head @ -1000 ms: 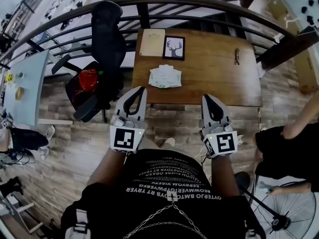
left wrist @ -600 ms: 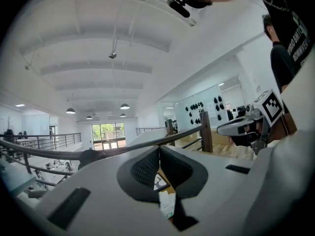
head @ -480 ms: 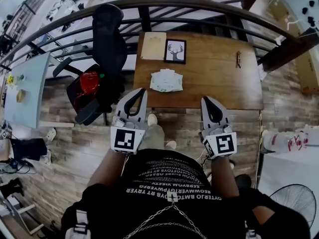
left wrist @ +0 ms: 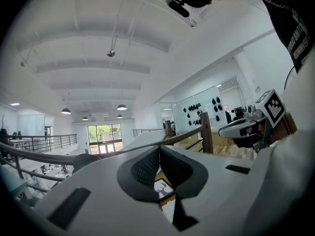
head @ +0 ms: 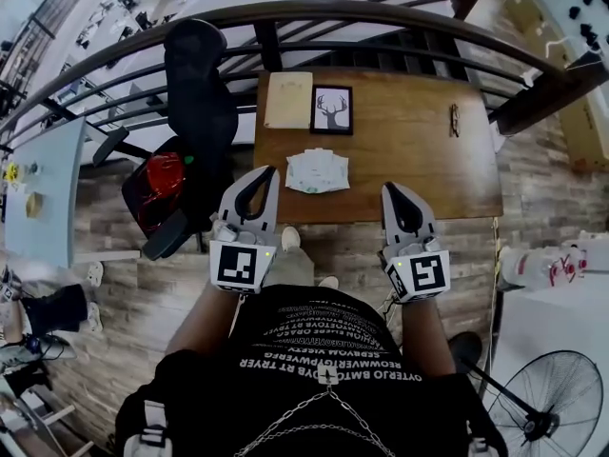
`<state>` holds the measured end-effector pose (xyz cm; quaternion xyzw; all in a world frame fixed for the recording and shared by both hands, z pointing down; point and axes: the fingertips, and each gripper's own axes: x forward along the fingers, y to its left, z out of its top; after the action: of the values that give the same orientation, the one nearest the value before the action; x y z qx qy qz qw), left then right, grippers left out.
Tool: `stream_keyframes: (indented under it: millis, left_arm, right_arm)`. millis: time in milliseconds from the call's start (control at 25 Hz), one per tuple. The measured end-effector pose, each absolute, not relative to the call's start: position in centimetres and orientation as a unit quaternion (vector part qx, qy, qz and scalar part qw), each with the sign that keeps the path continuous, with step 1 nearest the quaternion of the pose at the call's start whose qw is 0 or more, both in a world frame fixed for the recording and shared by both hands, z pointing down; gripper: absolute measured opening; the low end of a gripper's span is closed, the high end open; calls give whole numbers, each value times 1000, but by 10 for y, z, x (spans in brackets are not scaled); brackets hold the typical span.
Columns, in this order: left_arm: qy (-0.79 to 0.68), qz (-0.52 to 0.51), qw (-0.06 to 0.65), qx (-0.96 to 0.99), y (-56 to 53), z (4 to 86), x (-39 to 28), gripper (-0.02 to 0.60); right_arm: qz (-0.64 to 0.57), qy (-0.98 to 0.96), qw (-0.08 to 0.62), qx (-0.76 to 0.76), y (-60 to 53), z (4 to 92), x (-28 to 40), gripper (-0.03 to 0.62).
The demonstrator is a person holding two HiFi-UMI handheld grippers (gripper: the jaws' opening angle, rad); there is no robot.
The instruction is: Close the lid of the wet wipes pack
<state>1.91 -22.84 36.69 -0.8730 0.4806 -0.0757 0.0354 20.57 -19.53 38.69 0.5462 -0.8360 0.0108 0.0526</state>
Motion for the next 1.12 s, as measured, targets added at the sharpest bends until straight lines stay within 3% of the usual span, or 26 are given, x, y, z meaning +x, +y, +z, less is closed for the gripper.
stream_keyframes:
  millis: [1120]
  left_arm:
    - [458, -107, 1, -883, -356, 415, 4, 28]
  right_arm:
    - [58, -825, 86, 555, -337, 445, 185, 15]
